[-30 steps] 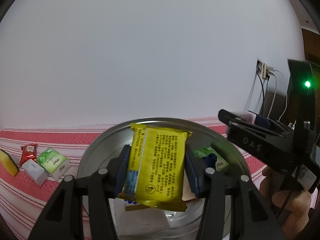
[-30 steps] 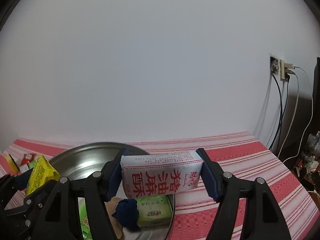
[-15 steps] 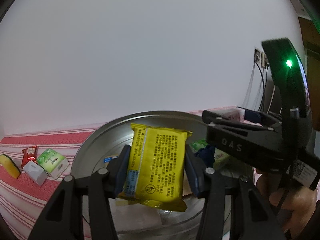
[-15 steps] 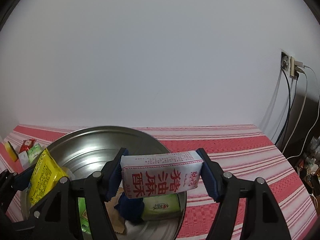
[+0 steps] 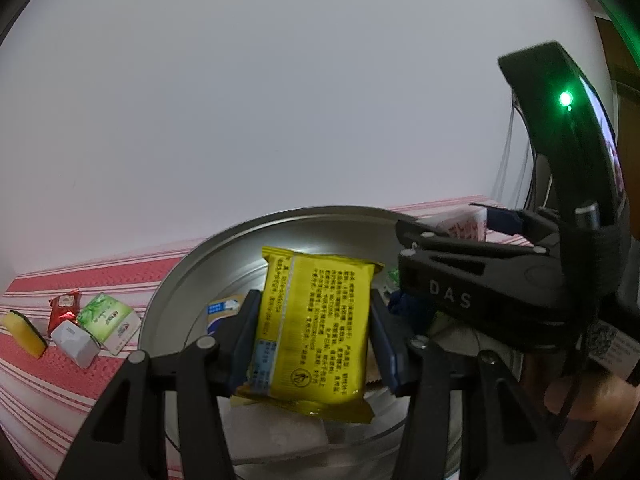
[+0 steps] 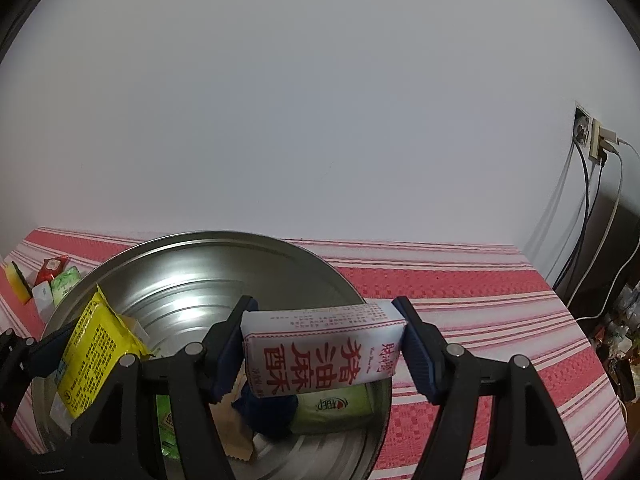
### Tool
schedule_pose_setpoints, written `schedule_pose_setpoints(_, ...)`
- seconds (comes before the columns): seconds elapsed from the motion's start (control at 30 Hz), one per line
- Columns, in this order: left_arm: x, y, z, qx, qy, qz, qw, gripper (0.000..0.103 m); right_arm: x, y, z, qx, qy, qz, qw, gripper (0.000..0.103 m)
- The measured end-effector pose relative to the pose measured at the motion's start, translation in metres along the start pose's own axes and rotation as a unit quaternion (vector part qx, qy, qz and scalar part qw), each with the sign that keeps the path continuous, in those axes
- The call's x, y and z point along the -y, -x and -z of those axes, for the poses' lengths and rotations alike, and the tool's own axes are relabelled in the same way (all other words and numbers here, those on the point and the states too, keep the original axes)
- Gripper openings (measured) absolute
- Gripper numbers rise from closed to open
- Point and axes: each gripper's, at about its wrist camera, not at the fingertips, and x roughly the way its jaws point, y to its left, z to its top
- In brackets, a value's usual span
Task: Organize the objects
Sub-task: 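Carry both held packets over the tin and open both grippers, then withdraw both grippers from the tin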
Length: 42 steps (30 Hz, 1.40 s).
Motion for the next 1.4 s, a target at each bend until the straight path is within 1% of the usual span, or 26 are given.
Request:
schedule_pose_setpoints(0.17, 0.006, -0.001, 0.002, -0.001, -0.010, -0.013, 0.9999, 0.051, -0.002, 0.000, -0.002, -0.007, 0.008, 0.003, 1.000, 0.071)
schedule_pose_setpoints(0.23, 0.004, 0.002, 0.004, 0.003, -0.016, -0.015, 0.9998, 0.056, -0.002, -0.001, -0.003, -0.010, 0.010, 0.004, 1.000, 0.071)
schedule_pose_setpoints(0.27, 0.006, 0.004, 0.004, 0.006, -0.020, -0.016, 0.9997, 0.067, -0.002, -0.001, -0.003, -0.012, 0.009, 0.005, 1.000, 0.071)
schedule_pose_setpoints(0.3, 0.008, 0.006, 0.004, 0.010, -0.022, -0.017, 0.9996, 0.076, -0.002, -0.002, -0.003, -0.014, 0.007, 0.004, 1.000, 0.071)
schedule_pose_setpoints(0.33, 0.009, 0.007, 0.004, 0.013, -0.024, -0.020, 0.9994, 0.080, -0.001, -0.002, -0.003, -0.014, 0.002, 0.001, 1.000, 0.072)
schedule_pose_setpoints(0.4, 0.011, 0.012, 0.004, 0.026, -0.024, -0.023, 0.9991, 0.097, 0.002, 0.000, -0.005, -0.014, -0.007, -0.008, 1.000, 0.072)
schedule_pose_setpoints(0.47, 0.011, 0.017, 0.004, 0.040, -0.021, -0.030, 0.9985, 0.102, 0.004, 0.004, -0.007, -0.005, -0.014, -0.016, 1.000, 0.073)
schedule_pose_setpoints(0.6, 0.005, 0.016, 0.001, 0.043, -0.007, -0.035, 0.9985, 0.103, 0.003, 0.012, -0.010, 0.009, -0.012, -0.008, 1.000, 0.073)
schedule_pose_setpoints(0.73, -0.001, 0.016, 0.001, 0.046, 0.005, -0.040, 0.9981, 0.103, 0.006, 0.011, -0.010, 0.009, -0.017, -0.007, 1.000, 0.074)
schedule_pose_setpoints(0.87, -0.002, 0.020, 0.000, 0.058, 0.017, -0.036, 0.9975, 0.103, 0.006, 0.010, -0.009, 0.012, -0.021, 0.001, 1.000, 0.074)
schedule_pose_setpoints(0.93, -0.002, 0.026, 0.000, 0.064, 0.019, -0.044, 0.9968, 0.103, 0.007, 0.010, -0.010, 0.013, -0.024, 0.002, 1.000, 0.074)
schedule_pose_setpoints(1.07, -0.005, 0.025, 0.000, 0.066, 0.020, -0.072, 0.9950, 0.103, 0.007, 0.010, -0.011, 0.014, -0.032, -0.001, 0.999, 0.074)
schedule_pose_setpoints(1.17, -0.015, 0.024, -0.003, 0.073, 0.034, -0.085, 0.9932, 0.103, 0.009, 0.009, -0.007, 0.012, -0.039, -0.006, 0.999, 0.074)
schedule_pose_setpoints(1.27, -0.027, 0.027, -0.005, 0.086, 0.053, -0.100, 0.9899, 0.103, 0.008, 0.015, -0.006, 0.023, -0.041, -0.003, 0.999, 0.074)
schedule_pose_setpoints(1.3, -0.045, 0.027, 0.003, 0.084, 0.061, -0.106, 0.9889, 0.103, 0.008, 0.018, -0.006, 0.030, -0.044, -0.005, 0.999, 0.074)
schedule_pose_setpoints(1.4, -0.058, 0.017, 0.006, 0.068, 0.078, -0.111, 0.9884, 0.103, 0.009, 0.024, -0.006, 0.048, -0.055, -0.009, 0.997, 0.074)
